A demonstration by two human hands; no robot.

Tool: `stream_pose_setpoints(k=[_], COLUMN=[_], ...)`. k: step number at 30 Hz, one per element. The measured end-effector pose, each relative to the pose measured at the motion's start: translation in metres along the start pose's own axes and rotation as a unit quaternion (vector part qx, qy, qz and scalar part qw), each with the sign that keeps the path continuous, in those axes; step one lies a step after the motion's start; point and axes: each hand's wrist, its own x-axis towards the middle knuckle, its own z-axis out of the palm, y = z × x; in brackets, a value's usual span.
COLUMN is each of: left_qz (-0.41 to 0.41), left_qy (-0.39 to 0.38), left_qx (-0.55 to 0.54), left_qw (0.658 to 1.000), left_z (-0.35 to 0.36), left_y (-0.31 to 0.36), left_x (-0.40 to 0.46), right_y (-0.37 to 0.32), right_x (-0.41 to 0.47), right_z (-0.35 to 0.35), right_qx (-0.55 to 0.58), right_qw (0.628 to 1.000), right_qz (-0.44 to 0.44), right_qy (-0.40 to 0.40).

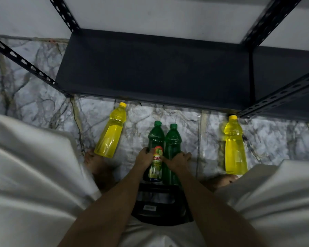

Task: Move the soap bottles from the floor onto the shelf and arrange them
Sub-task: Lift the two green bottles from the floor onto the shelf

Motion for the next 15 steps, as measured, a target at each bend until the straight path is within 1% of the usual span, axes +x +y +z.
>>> stream_pose_setpoints(k=[2,4,7,9,12,15], left_qz=[0.005,0.023,0.021,0.023,0.013,0.012], left_qy=[-0.008,-0.016,-0.016,-0.026,-0.032,-0.031], left_qx=[0.041,0.069,0.067,0.065,0.050,0.044], left_qw=[0.999,0.997,0.997,0.997,0.998,0.998], left_z=[0.005,0.005,0.001,0.000,-0.001,-0.001], left_y=[-0.005,-0.006,-0.002,-0.001,-0.004,-0.004], left_x=[-0.004,-0.006,-0.004,-0.003,0.000,0.001], right_y=[0.001,0.005,0.013,0.019,0.022,0.022], right_x=[-0.004,-0.002,0.006,0.011,0.014,0.012], right_z=[0.006,0.005,-0.008,-0.016,-0.014,-0.007], right_qx=[0.015,0.051,0.151,0.179,0.192,0.109], right_qw=[0.999,0.998,0.988,0.983,0.979,0.992], right_qz=[-0.006,-0.028,-0.030,-0.025,-0.038,-0.064], right_qy=[0.030,0.040,0.015,-0.021,-0.049,0.000])
